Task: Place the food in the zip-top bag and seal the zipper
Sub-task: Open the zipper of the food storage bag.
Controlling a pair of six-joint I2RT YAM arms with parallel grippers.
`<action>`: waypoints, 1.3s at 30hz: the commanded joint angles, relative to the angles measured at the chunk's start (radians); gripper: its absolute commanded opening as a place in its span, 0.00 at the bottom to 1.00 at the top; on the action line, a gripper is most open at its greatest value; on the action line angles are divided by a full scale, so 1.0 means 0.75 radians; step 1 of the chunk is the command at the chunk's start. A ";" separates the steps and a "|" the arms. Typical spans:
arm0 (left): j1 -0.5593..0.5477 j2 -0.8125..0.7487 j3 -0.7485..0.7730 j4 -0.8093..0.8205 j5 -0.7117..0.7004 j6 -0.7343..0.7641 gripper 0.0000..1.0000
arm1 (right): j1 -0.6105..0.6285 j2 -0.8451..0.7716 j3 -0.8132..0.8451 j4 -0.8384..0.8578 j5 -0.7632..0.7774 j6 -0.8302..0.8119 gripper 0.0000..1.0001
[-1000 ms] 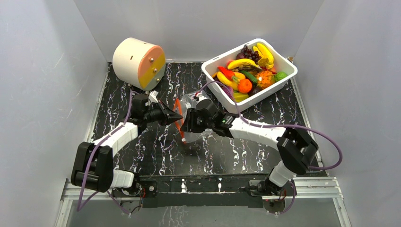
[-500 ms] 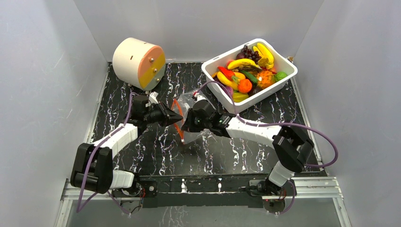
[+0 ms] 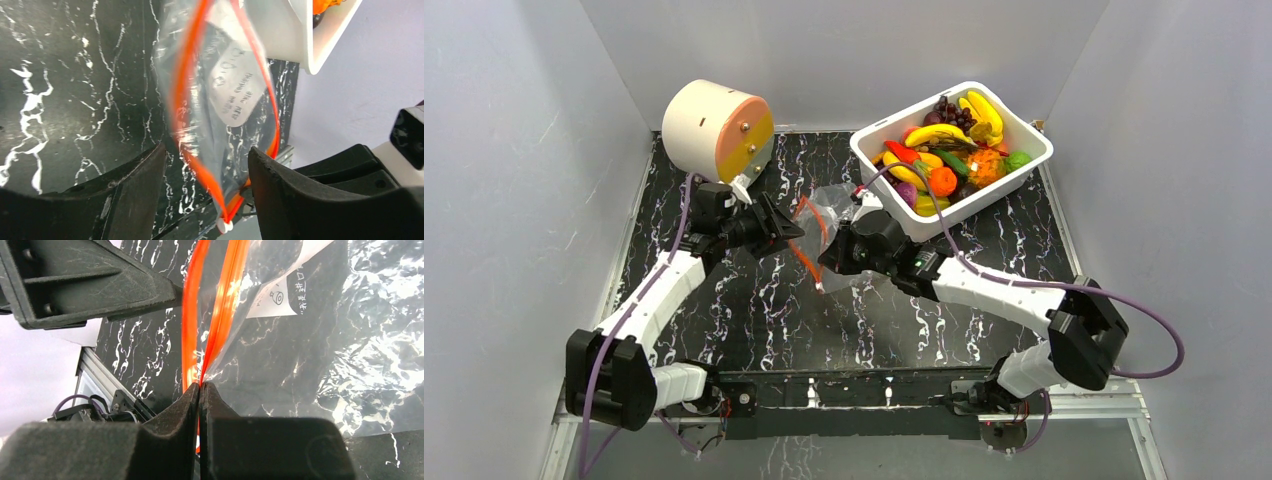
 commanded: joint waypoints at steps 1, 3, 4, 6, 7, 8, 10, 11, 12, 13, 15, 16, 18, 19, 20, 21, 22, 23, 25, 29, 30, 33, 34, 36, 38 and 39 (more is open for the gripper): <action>-0.003 -0.048 0.065 -0.177 -0.093 0.118 0.61 | -0.002 -0.074 -0.019 0.122 0.008 -0.049 0.00; -0.002 -0.043 0.060 -0.163 -0.088 0.117 0.62 | -0.002 -0.092 -0.032 0.139 -0.013 -0.056 0.00; -0.002 -0.035 0.056 -0.159 -0.088 0.114 0.62 | -0.002 -0.100 -0.040 0.154 -0.020 -0.058 0.00; -0.002 -0.016 0.055 -0.144 -0.072 0.110 0.63 | -0.002 -0.117 -0.057 0.180 -0.030 -0.058 0.00; -0.003 -0.007 0.053 -0.129 -0.055 0.107 0.63 | -0.002 -0.122 -0.065 0.189 -0.035 -0.058 0.00; -0.003 0.001 0.047 -0.101 -0.034 0.101 0.63 | -0.002 -0.127 -0.071 0.196 -0.041 -0.060 0.00; -0.002 0.011 0.033 -0.026 0.018 0.074 0.64 | -0.003 -0.127 -0.077 0.211 -0.067 -0.064 0.00; -0.003 0.013 0.027 0.009 0.043 0.060 0.64 | -0.002 -0.123 -0.078 0.216 -0.075 -0.067 0.00; -0.003 0.017 0.024 0.041 0.059 0.046 0.65 | -0.002 -0.122 -0.079 0.218 -0.085 -0.067 0.00; -0.002 0.022 0.019 0.071 0.079 0.036 0.65 | -0.002 -0.118 -0.077 0.221 -0.099 -0.069 0.00; -0.003 0.038 0.006 0.109 0.094 0.026 0.66 | -0.002 -0.114 -0.077 0.226 -0.113 -0.069 0.00; -0.003 0.051 0.001 0.111 0.088 0.023 0.66 | -0.001 -0.113 -0.076 0.233 -0.122 -0.068 0.00; 0.000 0.090 -0.002 0.108 0.095 0.013 0.63 | -0.003 -0.107 -0.078 0.244 -0.140 -0.068 0.00; 0.000 0.112 0.003 0.106 0.113 0.010 0.59 | -0.002 -0.101 -0.070 0.243 -0.150 -0.068 0.00; 0.000 0.130 0.011 0.105 0.131 0.010 0.51 | -0.002 -0.095 -0.065 0.239 -0.156 -0.070 0.00; -0.001 0.142 0.018 0.101 0.148 0.007 0.43 | -0.003 -0.090 -0.059 0.232 -0.157 -0.070 0.00; -0.001 0.146 0.025 0.090 0.149 0.008 0.34 | -0.003 -0.087 -0.056 0.225 -0.157 -0.071 0.00; 0.000 0.141 0.035 0.075 0.137 0.014 0.24 | -0.002 -0.085 -0.055 0.221 -0.153 -0.071 0.00; 0.000 0.114 0.058 0.021 0.079 0.050 0.09 | -0.001 -0.080 -0.045 0.198 -0.139 -0.069 0.00; -0.001 0.025 0.129 -0.108 -0.044 0.143 0.00 | -0.003 -0.062 0.032 0.031 -0.067 -0.025 0.03; 0.000 0.007 0.152 -0.134 -0.067 0.168 0.00 | -0.002 -0.057 0.064 -0.008 -0.058 -0.017 0.10; 0.000 -0.023 0.235 -0.228 -0.120 0.250 0.00 | -0.003 -0.050 0.145 -0.074 -0.058 -0.005 0.34; -0.001 -0.029 0.272 -0.272 -0.141 0.282 0.00 | -0.002 -0.050 0.167 -0.088 -0.053 -0.003 0.39; 0.000 -0.032 0.351 -0.372 -0.195 0.347 0.00 | -0.002 -0.058 0.205 -0.091 -0.057 -0.002 0.47; -0.001 -0.030 0.434 -0.481 -0.274 0.407 0.00 | -0.002 -0.069 0.236 -0.066 -0.072 0.003 0.53; -0.002 -0.030 0.476 -0.534 -0.301 0.435 0.00 | -0.002 -0.073 0.247 -0.051 -0.077 0.007 0.55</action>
